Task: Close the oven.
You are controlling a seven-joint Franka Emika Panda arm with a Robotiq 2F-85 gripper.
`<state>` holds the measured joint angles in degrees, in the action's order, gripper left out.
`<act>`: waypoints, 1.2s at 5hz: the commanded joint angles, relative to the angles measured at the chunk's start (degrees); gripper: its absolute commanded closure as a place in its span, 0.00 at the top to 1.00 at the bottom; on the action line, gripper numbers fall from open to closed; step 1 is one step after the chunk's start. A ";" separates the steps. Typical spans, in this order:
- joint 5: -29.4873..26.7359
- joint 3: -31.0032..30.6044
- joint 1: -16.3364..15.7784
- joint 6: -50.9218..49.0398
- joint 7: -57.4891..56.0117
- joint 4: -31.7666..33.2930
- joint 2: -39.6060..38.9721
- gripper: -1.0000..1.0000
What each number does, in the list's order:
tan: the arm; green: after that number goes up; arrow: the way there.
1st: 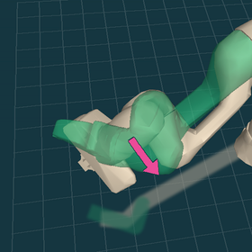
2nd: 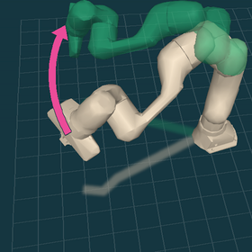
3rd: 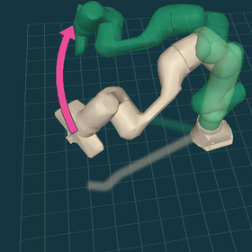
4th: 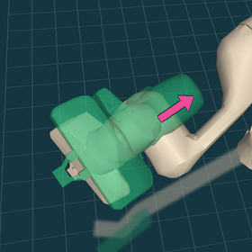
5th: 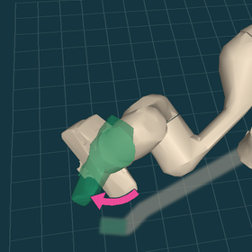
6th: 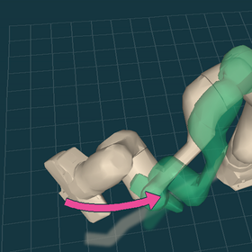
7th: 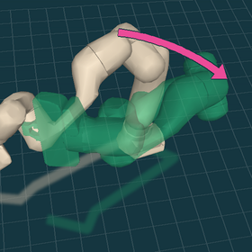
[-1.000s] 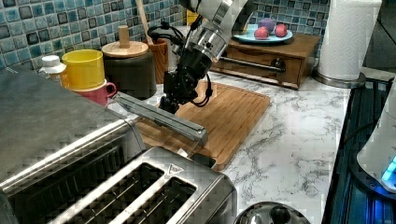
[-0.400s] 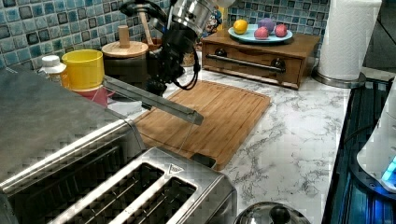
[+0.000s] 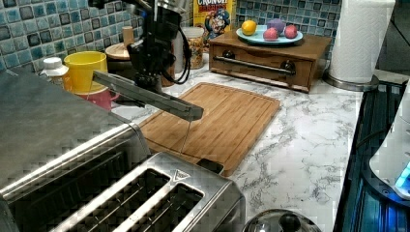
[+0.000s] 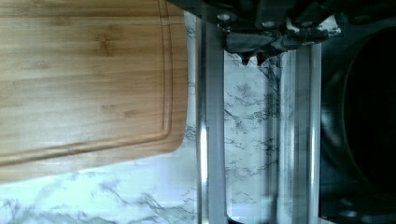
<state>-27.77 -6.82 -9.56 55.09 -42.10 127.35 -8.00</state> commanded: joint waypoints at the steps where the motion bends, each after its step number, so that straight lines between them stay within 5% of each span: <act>1: 22.52 -6.78 -7.50 -7.02 22.28 -15.41 5.06 0.00; 3: 46.23 -10.93 -10.09 -25.27 41.41 -27.41 1.35 0.00; 6: 44.07 -12.22 -9.97 -26.01 43.27 -28.41 1.07 0.00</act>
<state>16.34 -18.49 -19.81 29.10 -3.04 105.42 -7.55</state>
